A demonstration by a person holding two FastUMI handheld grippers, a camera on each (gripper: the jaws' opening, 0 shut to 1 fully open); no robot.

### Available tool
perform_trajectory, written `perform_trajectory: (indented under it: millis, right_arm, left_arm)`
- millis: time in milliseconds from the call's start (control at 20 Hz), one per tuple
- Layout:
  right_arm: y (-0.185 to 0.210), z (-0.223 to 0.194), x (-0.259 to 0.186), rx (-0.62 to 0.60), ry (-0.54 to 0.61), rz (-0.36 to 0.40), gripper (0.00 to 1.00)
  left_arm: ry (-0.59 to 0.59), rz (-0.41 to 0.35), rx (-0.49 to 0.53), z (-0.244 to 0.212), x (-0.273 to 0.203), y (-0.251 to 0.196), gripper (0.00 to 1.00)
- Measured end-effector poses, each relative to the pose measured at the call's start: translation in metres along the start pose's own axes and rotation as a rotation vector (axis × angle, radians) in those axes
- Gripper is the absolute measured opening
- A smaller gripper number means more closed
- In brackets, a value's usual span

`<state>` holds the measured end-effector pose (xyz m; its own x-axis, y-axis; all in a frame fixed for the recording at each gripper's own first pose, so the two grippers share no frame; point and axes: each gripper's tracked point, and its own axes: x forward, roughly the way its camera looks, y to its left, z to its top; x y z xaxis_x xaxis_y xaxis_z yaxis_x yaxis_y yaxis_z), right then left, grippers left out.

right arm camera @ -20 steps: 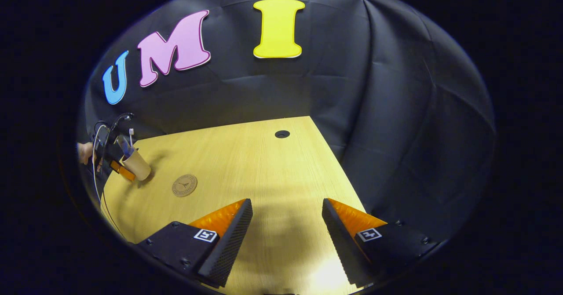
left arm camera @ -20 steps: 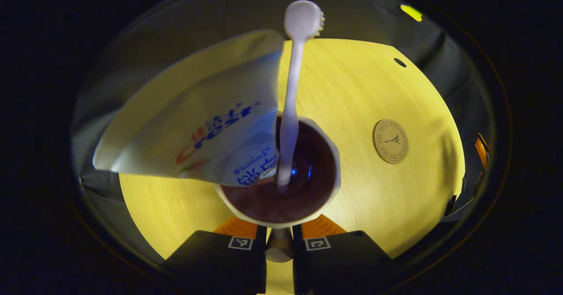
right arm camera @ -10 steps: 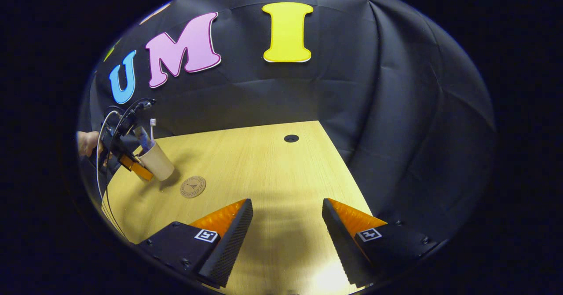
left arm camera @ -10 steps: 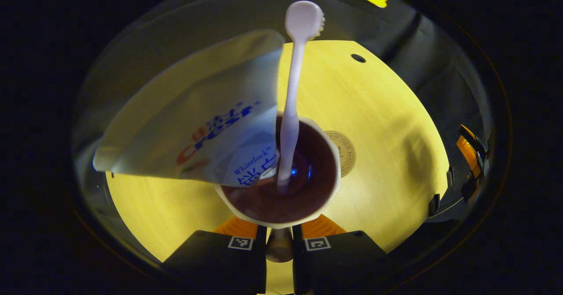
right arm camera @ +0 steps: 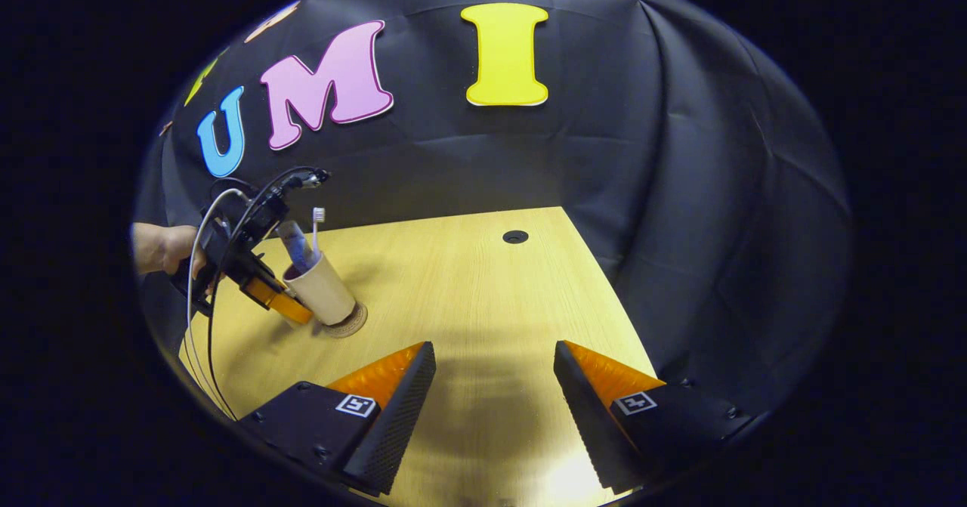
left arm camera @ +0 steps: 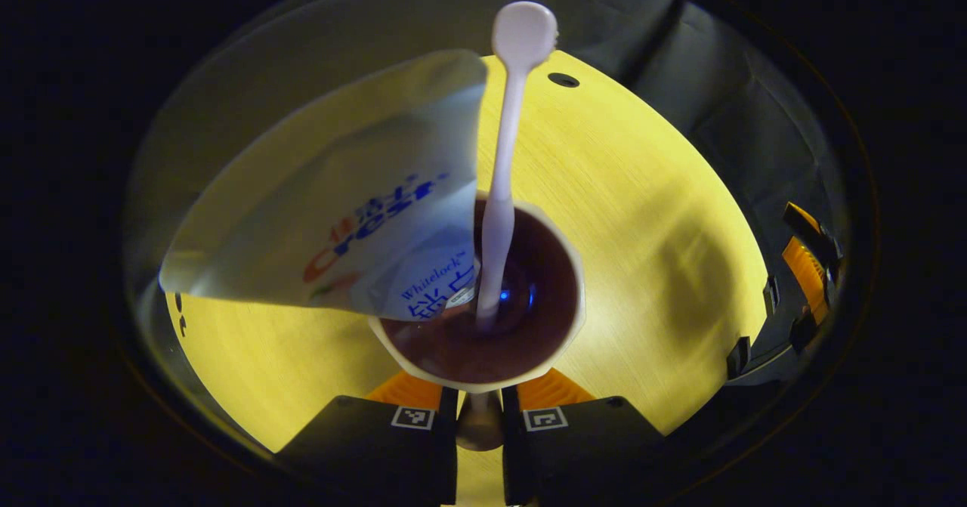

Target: Put the toothbrush and toothpaste on the desktop into the cup, then pick up the cup and place it on the coaster on the desktop.

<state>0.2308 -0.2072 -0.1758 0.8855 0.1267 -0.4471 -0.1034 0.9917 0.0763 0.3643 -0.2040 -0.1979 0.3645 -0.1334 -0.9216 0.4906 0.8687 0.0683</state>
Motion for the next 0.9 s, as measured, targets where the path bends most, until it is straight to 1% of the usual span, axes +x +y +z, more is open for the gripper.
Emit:
perform_trajectory:
  millis: [50, 100, 150, 250, 350, 400, 450, 500, 600, 650, 750, 850, 900]
  right_arm:
    - [0.000, 0.000, 0.000, 0.001, 0.000, 0.001, 0.97]
    - [0.000, 0.000, 0.000, 0.001, -0.001, 0.001, 0.98]
    - [-0.001, 0.000, -0.002, 0.003, -0.004, 0.000, 0.98]
    - [0.000, -0.002, -0.004, 0.009, -0.005, 0.001, 0.98]
    - [0.000, -0.004, -0.004, 0.007, -0.004, 0.000, 0.97]
    - [0.000, -0.004, -0.005, 0.006, -0.005, -0.002, 0.97]
    - [0.000, -0.005, -0.005, 0.005, -0.005, -0.001, 0.97]
    - [0.001, -0.005, -0.006, 0.004, -0.006, -0.003, 0.97]
    - [0.002, -0.005, -0.006, 0.005, -0.009, -0.004, 0.97]
    - [0.003, -0.005, -0.006, 0.005, -0.009, -0.005, 0.97]
    - [0.006, -0.003, -0.007, 0.003, -0.014, -0.006, 0.97]
    - [0.013, 0.001, -0.010, 0.000, -0.020, -0.003, 0.97]
    - [0.017, 0.003, -0.012, -0.003, -0.023, 0.000, 0.97]
  left_arm:
    - [0.009, 0.011, 0.014, 0.001, 0.003, -0.002, 0.28]
    - [0.017, 0.025, 0.026, 0.000, 0.004, -0.002, 0.24]
    - [0.024, 0.034, 0.038, 0.001, 0.005, -0.002, 0.28]
    - [0.038, 0.042, 0.049, -0.001, 0.007, -0.004, 0.28]
    - [0.055, 0.034, 0.053, -0.004, 0.007, -0.006, 0.29]
    - [0.059, 0.036, 0.061, -0.004, 0.007, -0.006, 0.34]
    - [0.048, 0.036, 0.071, -0.003, 0.011, -0.006, 0.34]
    - [0.044, 0.037, 0.073, -0.003, 0.010, -0.006, 0.30]
    - [0.021, 0.031, 0.074, -0.001, 0.004, -0.005, 0.35]
    - [-0.002, 0.039, 0.076, 0.003, 0.000, -0.002, 0.44]
    - [-0.035, 0.057, 0.066, 0.004, -0.010, 0.003, 0.70]
    - [-0.076, 0.040, 0.043, 0.000, -0.024, 0.001, 0.96]
    - [-0.114, 0.032, 0.023, 0.000, -0.036, 0.000, 1.00]
